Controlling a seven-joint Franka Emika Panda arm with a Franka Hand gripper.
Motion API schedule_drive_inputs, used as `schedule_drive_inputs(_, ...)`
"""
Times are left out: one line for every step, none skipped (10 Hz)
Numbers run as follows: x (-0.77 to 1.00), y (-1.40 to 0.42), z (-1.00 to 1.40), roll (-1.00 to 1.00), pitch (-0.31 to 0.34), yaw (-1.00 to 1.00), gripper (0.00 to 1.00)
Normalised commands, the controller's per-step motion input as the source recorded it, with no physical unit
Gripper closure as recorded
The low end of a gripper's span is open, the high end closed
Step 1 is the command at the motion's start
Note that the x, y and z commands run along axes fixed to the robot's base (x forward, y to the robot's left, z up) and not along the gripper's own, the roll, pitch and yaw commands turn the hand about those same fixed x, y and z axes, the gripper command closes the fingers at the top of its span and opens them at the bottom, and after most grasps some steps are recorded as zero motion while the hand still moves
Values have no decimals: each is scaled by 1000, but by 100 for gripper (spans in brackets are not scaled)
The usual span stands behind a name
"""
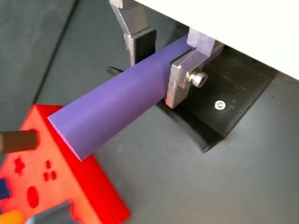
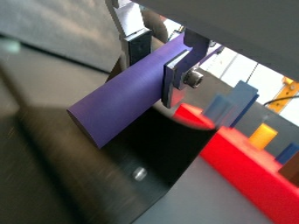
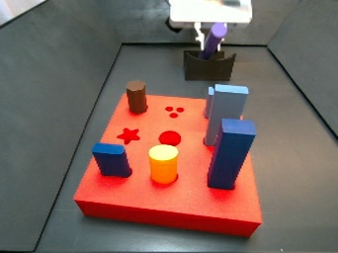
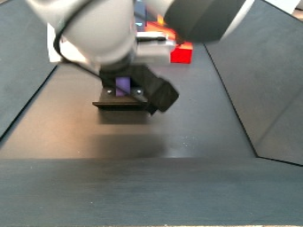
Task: Pick up the round object. Move up. Place the round object on the fixture. Regrasp the round object. Move to above the board. Insert the round object.
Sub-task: Place the round object on the fixture, then regrasp the round object.
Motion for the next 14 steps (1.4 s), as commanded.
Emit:
schedule_drive_inputs(113,75,-499,-168,-17,-136,100)
schedule_drive_inputs(98,62,-329,-162,-34,-120,100)
schedule_drive_inputs(72,56,-202,-143,-40,-97,100)
schedule_drive_inputs(65,45,-198,-132,-42,-78,100)
schedule_drive_inputs(65,45,-198,-132,-41,-66,100)
schedule_drive_inputs(0,0,0,0,0,0,0)
schedule_drive_inputs(0,0,1000,-7,41,23,0)
schedule_drive_inputs(-6,2,1000,-4,46,26,0)
schedule_drive_inputs(-27,3,1000,22,59,20,0)
schedule_drive_inputs(-30,0,1000,41,65,10,0)
schedule_drive_inputs(-32,1,1000,49,73,3,0)
schedule_drive_inputs(-34,6,917,47,83,-12,0)
schedule_drive_inputs(-32,5,738,46,83,-21,0)
schedule_drive_inputs(-30,4,492,45,75,-34,0)
